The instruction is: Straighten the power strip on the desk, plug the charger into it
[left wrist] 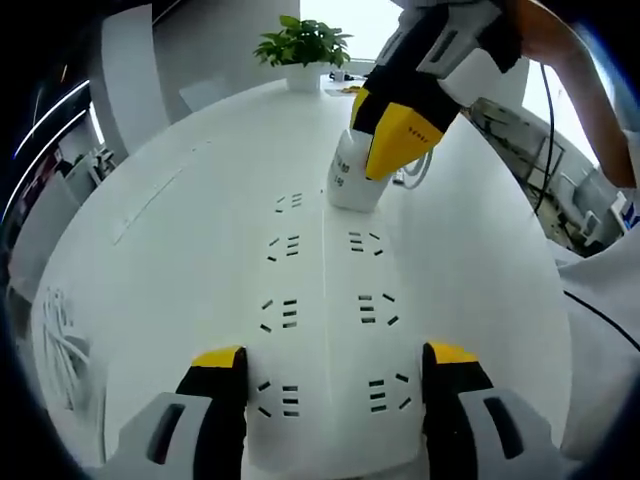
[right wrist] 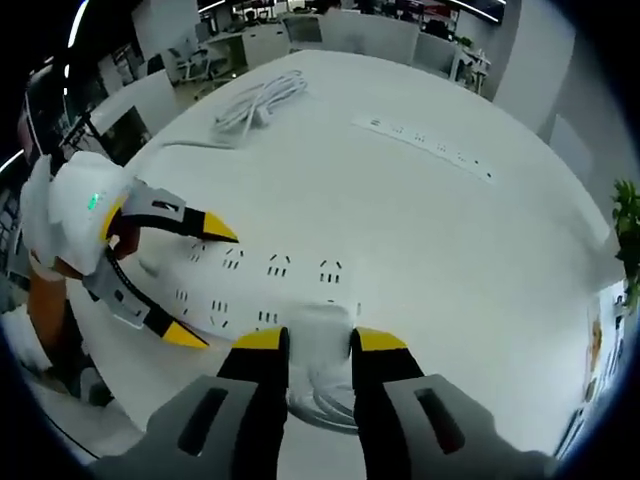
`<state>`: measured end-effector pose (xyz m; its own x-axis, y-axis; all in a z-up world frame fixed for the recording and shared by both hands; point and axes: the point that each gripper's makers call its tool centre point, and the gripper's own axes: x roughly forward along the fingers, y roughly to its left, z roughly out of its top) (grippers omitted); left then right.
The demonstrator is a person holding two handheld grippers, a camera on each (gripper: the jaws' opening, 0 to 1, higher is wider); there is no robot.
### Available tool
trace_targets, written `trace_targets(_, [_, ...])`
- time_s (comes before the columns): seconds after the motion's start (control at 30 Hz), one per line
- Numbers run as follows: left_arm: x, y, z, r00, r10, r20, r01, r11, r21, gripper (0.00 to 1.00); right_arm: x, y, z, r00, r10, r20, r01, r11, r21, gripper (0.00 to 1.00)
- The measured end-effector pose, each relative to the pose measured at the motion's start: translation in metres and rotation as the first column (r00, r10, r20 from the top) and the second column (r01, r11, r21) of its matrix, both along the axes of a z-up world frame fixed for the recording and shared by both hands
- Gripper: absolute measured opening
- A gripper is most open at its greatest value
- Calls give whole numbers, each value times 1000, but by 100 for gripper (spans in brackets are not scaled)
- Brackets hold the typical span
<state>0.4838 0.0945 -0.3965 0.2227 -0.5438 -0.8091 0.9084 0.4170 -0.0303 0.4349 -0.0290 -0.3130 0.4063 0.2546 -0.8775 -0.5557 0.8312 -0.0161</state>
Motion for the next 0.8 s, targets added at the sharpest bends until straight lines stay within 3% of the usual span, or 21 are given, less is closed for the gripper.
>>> trace_targets(0.53, [8, 2, -5, 1000, 7, -1, -7, 1000, 1, 72, 1, 1, -8, 1000, -7, -12, 7, 1000, 4, 24])
trace_targets(0.57, [-21, -4, 4, 1000, 7, 2, -7, 1000, 3, 72, 1, 1, -8, 1000, -8, -12, 8, 1000, 4, 24])
trace_targets(0.6, [-66, -12, 18, 1000, 8, 2, -8, 1000, 2, 72, 1, 1, -9, 1000, -8, -13, 8, 1000, 4, 25])
trace_targets(0.63, [-79, -17, 19, 1000, -19, -10, 19, 1000, -3, 72, 1, 1, -9, 1000, -8, -14, 8, 1000, 6, 25])
trace_targets(0.73, [-87, -20, 18, 999, -17, -48, 16, 1000, -12, 72, 1, 1, -11, 1000, -11, -19, 12, 1000, 11, 25])
trace_targets(0.77, [-75, -17, 21, 1000, -9, 9, 9, 1000, 5, 72, 1, 2, -11, 1000, -12, -20, 13, 1000, 12, 25])
trace_targets(0.8, [-79, -19, 21, 1000, -11, -4, 11, 1000, 1, 72, 1, 2, -12, 1000, -13, -22, 13, 1000, 12, 25])
